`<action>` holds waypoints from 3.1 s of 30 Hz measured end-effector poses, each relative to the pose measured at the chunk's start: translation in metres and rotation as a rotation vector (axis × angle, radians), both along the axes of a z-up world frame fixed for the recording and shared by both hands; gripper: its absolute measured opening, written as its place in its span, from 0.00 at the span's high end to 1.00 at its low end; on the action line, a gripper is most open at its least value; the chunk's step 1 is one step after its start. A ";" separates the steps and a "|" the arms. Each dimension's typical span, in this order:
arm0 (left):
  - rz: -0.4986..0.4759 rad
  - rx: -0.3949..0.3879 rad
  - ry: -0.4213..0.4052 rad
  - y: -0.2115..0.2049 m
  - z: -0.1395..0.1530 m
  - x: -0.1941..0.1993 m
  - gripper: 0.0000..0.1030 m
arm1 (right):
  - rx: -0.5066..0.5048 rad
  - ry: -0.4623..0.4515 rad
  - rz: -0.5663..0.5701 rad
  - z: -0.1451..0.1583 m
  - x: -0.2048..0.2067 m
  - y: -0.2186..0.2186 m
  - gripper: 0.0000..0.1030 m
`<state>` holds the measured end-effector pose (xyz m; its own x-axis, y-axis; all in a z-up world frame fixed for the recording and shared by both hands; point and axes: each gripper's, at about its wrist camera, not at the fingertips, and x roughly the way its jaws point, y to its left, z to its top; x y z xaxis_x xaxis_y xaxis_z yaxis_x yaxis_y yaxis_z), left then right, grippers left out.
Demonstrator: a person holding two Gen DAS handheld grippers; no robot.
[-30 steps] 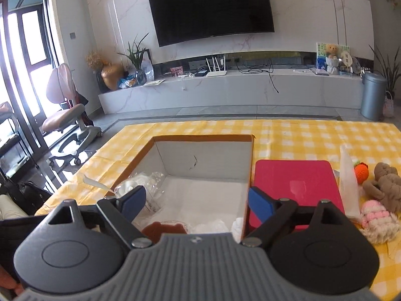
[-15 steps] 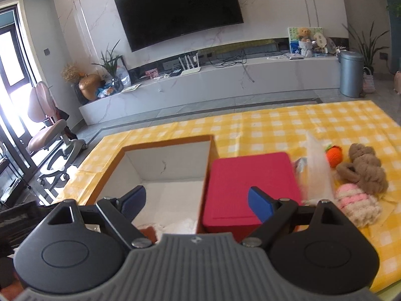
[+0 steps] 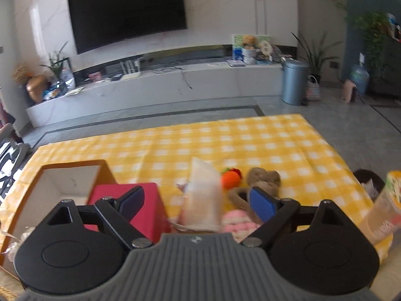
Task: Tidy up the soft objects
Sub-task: 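Move both open tools back toward the remaining items on the mat, then grasp the pink-white knit ball with the right tool and lift it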
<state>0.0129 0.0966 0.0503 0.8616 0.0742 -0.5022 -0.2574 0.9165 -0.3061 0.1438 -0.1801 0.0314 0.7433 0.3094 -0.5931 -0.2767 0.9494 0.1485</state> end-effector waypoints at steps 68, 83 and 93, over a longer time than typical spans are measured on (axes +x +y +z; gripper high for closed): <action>-0.344 0.218 0.226 -0.171 -0.029 0.133 0.22 | -0.127 0.424 0.043 -0.149 0.077 -0.037 0.28; -0.392 0.210 0.156 -0.183 -0.021 0.107 0.22 | -0.144 0.319 0.059 -0.128 0.065 -0.041 0.61; -0.413 0.113 0.147 -0.200 -0.033 0.111 0.22 | -0.101 0.214 -0.057 -0.095 0.028 -0.086 0.61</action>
<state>0.1241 -0.1038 0.0172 0.7507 -0.1996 -0.6298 0.1040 0.9771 -0.1858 0.1718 -0.2664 -0.0632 0.6115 0.2018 -0.7651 -0.1949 0.9756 0.1015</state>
